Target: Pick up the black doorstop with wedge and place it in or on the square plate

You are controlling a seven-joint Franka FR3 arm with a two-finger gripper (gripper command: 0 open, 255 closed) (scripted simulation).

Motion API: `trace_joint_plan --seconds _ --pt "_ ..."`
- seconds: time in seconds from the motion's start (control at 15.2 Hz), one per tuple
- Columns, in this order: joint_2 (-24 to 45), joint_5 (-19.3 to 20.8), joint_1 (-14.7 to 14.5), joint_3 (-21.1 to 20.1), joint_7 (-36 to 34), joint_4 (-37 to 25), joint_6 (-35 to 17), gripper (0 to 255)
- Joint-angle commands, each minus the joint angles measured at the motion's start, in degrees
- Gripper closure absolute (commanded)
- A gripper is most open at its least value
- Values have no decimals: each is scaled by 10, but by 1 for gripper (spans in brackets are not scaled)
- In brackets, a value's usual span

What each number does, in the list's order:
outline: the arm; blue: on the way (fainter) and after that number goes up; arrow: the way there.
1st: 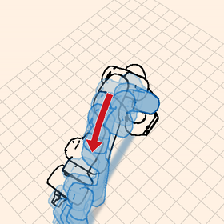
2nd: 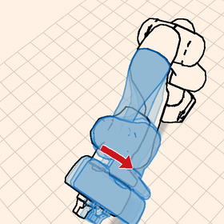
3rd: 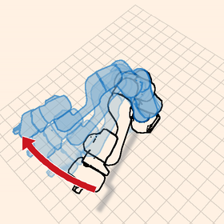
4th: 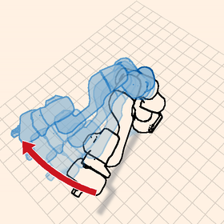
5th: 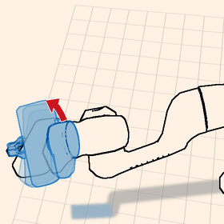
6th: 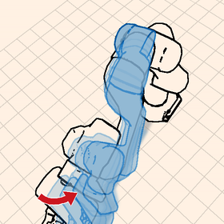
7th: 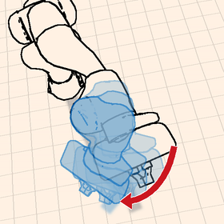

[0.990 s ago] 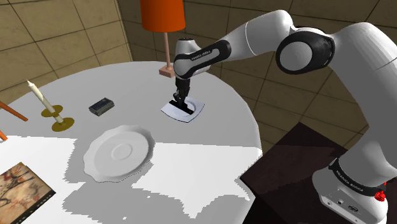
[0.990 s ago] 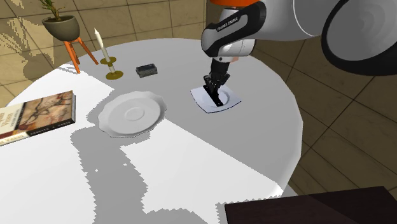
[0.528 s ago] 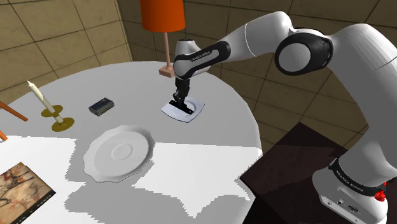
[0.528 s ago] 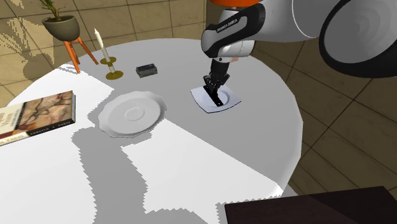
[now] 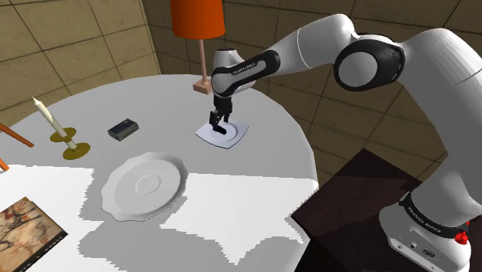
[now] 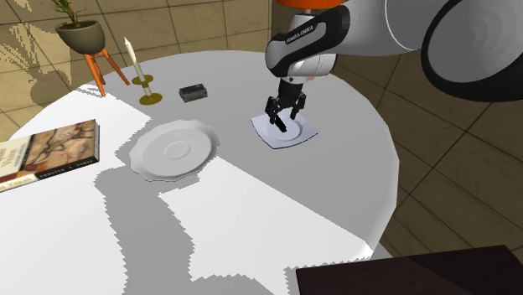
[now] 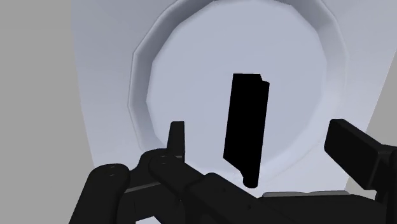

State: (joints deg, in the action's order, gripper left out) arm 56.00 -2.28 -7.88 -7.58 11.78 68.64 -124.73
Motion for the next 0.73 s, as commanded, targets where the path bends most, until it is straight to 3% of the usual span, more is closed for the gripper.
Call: trace_joint_plan --seconds 0.0,0.66 --pt "-20 -1 4 -1 1 4 15 0" --pt "-41 -2 7 -1 2 6 35 0"
